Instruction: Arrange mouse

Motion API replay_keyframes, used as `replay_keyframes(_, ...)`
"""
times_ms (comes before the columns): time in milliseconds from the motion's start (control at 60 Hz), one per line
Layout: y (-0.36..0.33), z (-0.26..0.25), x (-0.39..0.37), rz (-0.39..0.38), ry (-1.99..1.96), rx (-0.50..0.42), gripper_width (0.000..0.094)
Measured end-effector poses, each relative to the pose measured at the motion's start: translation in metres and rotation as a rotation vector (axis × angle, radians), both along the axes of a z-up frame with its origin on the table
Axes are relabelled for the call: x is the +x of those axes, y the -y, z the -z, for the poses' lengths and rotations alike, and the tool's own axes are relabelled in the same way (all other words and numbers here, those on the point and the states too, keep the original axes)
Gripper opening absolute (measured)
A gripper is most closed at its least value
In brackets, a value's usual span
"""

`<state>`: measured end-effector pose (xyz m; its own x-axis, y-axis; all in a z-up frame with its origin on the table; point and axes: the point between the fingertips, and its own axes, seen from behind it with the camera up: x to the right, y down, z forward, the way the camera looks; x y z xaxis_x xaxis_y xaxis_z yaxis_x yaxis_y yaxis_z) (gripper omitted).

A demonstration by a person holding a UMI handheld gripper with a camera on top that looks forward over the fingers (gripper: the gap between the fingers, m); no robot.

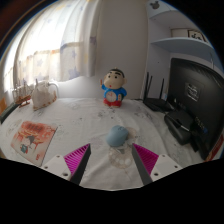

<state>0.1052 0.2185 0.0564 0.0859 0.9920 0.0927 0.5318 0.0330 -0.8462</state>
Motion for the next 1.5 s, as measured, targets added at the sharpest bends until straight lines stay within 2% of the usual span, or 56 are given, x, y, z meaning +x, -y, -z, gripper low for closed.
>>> replay_keyframes(350,-0.017,0.066,-0.084,-0.043,0.085,-0.050,0.0853)
replay_keyframes(767,-0.008,0.072,-0.139,-0.099,0.118,-0.084,0.0851)
replay_keyframes(850,-0.012,0.073,-0.140,-0.077,0.120,-0.084,0.0758)
replay_keyframes(900,-0.017,0.073,-0.141,-0.062,0.124,-0.080,0.0595)
replay_keyframes(917,-0.018,0.073,-0.142,-0.057,0.126,-0.077,0.0485)
replay_keyframes(1017,-0.027,0.066,-0.145,-0.023,0.139,-0.056,0.0427)
replay_keyframes(1117,-0.025,0.026,-0.152,0.001,0.099,-0.057,0.0399)
replay_keyframes(1233,0.012,-0.037,-0.159,-0.015,0.058,-0.113,0.0396)
replay_keyframes(1350,0.085,-0.088,-0.153,-0.089,0.021,-0.129,0.0396)
replay_keyframes(1500,0.208,-0.090,-0.120,-0.166,0.037,-0.181,0.0394)
